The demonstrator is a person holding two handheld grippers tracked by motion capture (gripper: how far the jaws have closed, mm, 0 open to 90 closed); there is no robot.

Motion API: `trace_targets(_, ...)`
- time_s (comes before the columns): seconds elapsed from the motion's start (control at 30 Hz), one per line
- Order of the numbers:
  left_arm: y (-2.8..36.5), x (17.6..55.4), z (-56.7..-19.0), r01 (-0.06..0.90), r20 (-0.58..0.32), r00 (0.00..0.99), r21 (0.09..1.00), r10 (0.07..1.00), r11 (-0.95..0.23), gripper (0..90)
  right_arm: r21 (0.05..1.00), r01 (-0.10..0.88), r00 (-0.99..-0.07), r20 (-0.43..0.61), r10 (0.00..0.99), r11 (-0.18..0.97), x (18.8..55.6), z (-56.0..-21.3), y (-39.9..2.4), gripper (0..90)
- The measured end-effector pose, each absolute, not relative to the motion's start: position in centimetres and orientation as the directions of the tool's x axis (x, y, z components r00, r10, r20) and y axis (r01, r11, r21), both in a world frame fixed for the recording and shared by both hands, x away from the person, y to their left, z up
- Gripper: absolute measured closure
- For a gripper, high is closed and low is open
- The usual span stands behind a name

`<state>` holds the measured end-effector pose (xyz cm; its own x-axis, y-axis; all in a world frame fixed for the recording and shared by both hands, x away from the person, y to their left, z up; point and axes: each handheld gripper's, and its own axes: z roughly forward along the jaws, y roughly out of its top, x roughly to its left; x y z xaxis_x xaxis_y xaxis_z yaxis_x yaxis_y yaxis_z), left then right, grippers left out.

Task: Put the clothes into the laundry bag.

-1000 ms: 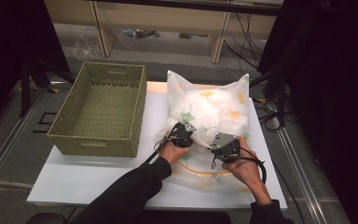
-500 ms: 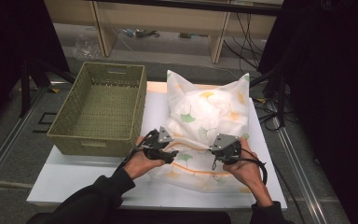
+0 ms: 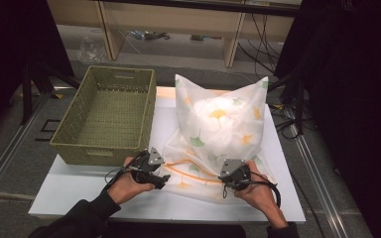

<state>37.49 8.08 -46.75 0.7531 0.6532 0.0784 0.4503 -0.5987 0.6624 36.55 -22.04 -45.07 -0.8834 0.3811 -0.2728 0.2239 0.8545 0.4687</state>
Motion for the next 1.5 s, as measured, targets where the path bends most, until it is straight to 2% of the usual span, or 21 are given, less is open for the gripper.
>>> trace_targets(0.17, 8.3, 37.5, -47.2, 0.477, 0.056, 0.762, 0.625, 0.645, -0.617, 36.6, 0.515, 0.261, -0.856, -0.267, 0.442, 0.817, 36.5, -43.6, -23.1, 90.0)
trace_targets(0.23, 8.6, 37.5, -47.2, 0.488, 0.050, 0.767, 0.602, 0.639, -0.632, 38.8, 0.525, 0.236, -0.862, -0.275, 0.425, 0.818, 36.7, -43.7, -23.4, 89.9)
trace_targets(0.3, 8.8, 37.5, -47.4, 0.512, 0.025, 0.764, 0.585, 0.645, -0.629, 40.1, 0.526, 0.261, -0.857, -0.260, 0.446, 0.809, 36.6, -43.8, -23.5, 89.8)
trace_targets(0.33, 8.9, 37.5, -47.6, 0.522, 0.015, 0.762, 0.577, 0.647, -0.628, 43.9, 0.508, 0.224, -0.873, -0.275, 0.403, 0.832, 37.0, -43.8, -23.5, 89.7)
trace_targets(0.37, 8.9, 37.5, -47.8, 0.518, 0.016, 0.766, 0.578, 0.643, -0.631, 50.5, 0.514, 0.262, -0.861, -0.257, 0.438, 0.817, 36.7, -43.8, -23.4, 89.7)
trace_targets(0.43, 9.0, 37.5, -47.8, 0.522, -0.022, 0.774, 0.588, 0.633, -0.618, 61.2, 0.521, 0.240, -0.863, -0.273, 0.426, 0.819, 36.8, -43.8, -23.3, 89.6)
trace_targets(0.47, 9.0, 37.6, -47.7, 0.519, -0.009, 0.770, 0.592, 0.639, -0.617, 65.4, 0.525, 0.214, -0.863, -0.294, 0.411, 0.824, 36.9, -43.8, -23.4, 89.6)
trace_targets(0.5, 9.1, 37.7, -47.9, 0.516, 0.008, 0.761, 0.598, 0.649, -0.613, 70.0, 0.524, 0.260, -0.856, -0.264, 0.445, 0.811, 36.6, -43.8, -23.4, 89.6)
trace_targets(0.57, 9.4, 37.7, -48.1, 0.536, -0.049, 0.759, 0.614, 0.650, -0.580, 81.6, 0.528, 0.247, -0.861, -0.266, 0.434, 0.813, 36.8, -43.8, -23.5, 89.6)
trace_targets(0.63, 9.5, 37.6, -48.0, 0.518, -0.030, 0.764, 0.624, 0.644, -0.585, 88.5, 0.525, 0.241, -0.862, -0.271, 0.429, 0.816, 36.9, -43.8, -23.5, 89.6)
trace_targets(0.7, 9.6, 37.4, -47.4, 0.473, 0.002, 0.796, 0.622, 0.606, -0.624, 89.1, 0.525, 0.238, -0.863, -0.272, 0.426, 0.817, 36.9, -43.8, -23.6, 89.6)
trace_targets(0.8, 9.8, 36.7, -47.3, 0.468, -0.003, 0.793, 0.642, 0.609, -0.607, 89.1, 0.528, 0.266, -0.852, -0.262, 0.452, 0.806, 36.8, -43.8, -23.6, 89.7)
trace_targets(0.93, 9.8, 35.6, -47.1, 0.445, 0.003, 0.811, 0.645, 0.584, -0.621, 89.2, 0.516, 0.257, -0.860, -0.263, 0.437, 0.817, 36.7, -44.0, -23.8, 89.7)
trace_targets(1.1, 9.9, 35.4, -47.4, 0.433, 0.027, 0.813, 0.640, 0.581, -0.635, 89.2, 0.468, 0.260, -0.884, -0.237, 0.403, 0.845, 36.6, -45.9, -24.0, 90.0)
trace_targets(1.13, 9.9, 35.4, -47.4, 0.445, 0.008, 0.813, 0.637, 0.583, -0.630, 89.2, 0.460, 0.277, -0.885, -0.218, 0.410, 0.843, 36.6, -46.1, -24.1, 90.0)
trace_targets(1.27, 9.5, 35.0, -47.4, 0.433, -0.002, 0.823, 0.649, 0.567, -0.626, 89.2, 0.491, 0.281, -0.857, -0.258, 0.445, 0.825, 36.7, -44.9, -24.9, 90.0)
trace_targets(1.33, 9.2, 34.8, -47.5, 0.410, 0.027, 0.834, 0.639, 0.552, -0.651, 89.2, 0.491, 0.293, -0.854, -0.251, 0.455, 0.821, 36.7, -45.0, -25.0, 89.8)
trace_targets(1.4, 9.0, 34.8, -47.7, 0.411, 0.023, 0.837, 0.632, 0.546, -0.657, 88.9, 0.483, 0.275, -0.864, -0.255, 0.434, 0.831, 36.8, -45.4, -24.8, 87.5)
trace_targets(1.5, 9.3, 35.0, -47.5, 0.431, 0.003, 0.825, 0.642, 0.565, -0.634, 87.6, 0.480, 0.307, -0.857, -0.236, 0.458, 0.822, 36.8, -45.6, -24.6, 83.5)
